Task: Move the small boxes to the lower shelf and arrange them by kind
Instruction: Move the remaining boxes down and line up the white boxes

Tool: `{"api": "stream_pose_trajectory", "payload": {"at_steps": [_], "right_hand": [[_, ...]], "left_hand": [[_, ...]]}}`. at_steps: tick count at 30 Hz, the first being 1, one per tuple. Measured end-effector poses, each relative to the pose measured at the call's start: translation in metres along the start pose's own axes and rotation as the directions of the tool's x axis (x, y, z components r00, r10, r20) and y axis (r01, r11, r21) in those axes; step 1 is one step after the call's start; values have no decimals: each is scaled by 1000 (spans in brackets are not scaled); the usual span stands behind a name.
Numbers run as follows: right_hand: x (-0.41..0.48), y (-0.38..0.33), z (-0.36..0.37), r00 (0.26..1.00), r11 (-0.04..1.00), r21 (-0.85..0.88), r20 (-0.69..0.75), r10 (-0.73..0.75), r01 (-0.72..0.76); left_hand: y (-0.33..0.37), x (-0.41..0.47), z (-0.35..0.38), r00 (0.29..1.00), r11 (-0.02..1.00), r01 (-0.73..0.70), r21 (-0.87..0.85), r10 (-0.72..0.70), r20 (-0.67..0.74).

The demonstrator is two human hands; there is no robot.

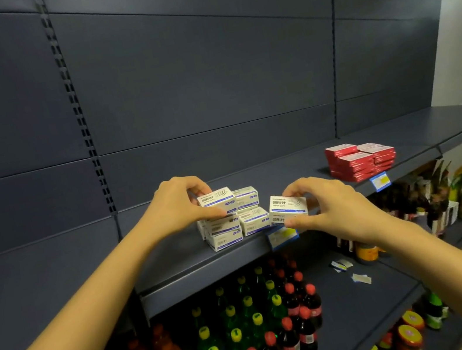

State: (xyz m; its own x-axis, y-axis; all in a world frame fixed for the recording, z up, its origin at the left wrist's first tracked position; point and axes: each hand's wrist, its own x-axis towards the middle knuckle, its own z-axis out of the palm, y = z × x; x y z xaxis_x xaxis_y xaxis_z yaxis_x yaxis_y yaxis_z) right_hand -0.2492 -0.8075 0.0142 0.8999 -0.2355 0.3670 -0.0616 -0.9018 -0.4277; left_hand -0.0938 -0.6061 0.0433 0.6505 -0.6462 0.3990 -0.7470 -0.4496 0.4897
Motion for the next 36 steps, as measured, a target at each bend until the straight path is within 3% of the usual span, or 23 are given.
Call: {"api": "stream_pose_trajectory", "payload": {"at_steps": [9,15,23,25,29,36], "right_hand": [[67,28,13,984,984,72,65,-166,162],[92,35,27,956,961,98,116,-268,258],[104,42,45,914,925,70,144,-380,374],[107,44,41,888,897,63,129,-441,437],[116,36,20,842,843,114,70,-535,526],[117,-24,17,632,630,158,39,-774,761]], "left_hand": [[-16,19,19,998,996,60,68,-61,7],[-8,13,21,995,991,77,110,-70,-66],[-3,-5,11,951,955,206,215,-144,-272],[-2,-13,11,931,903,277,329,-167,-326],[3,-33,8,893,707,417,572,-202,-402],[24,-91,-6,786,525,611,592,-311,-535]]}}
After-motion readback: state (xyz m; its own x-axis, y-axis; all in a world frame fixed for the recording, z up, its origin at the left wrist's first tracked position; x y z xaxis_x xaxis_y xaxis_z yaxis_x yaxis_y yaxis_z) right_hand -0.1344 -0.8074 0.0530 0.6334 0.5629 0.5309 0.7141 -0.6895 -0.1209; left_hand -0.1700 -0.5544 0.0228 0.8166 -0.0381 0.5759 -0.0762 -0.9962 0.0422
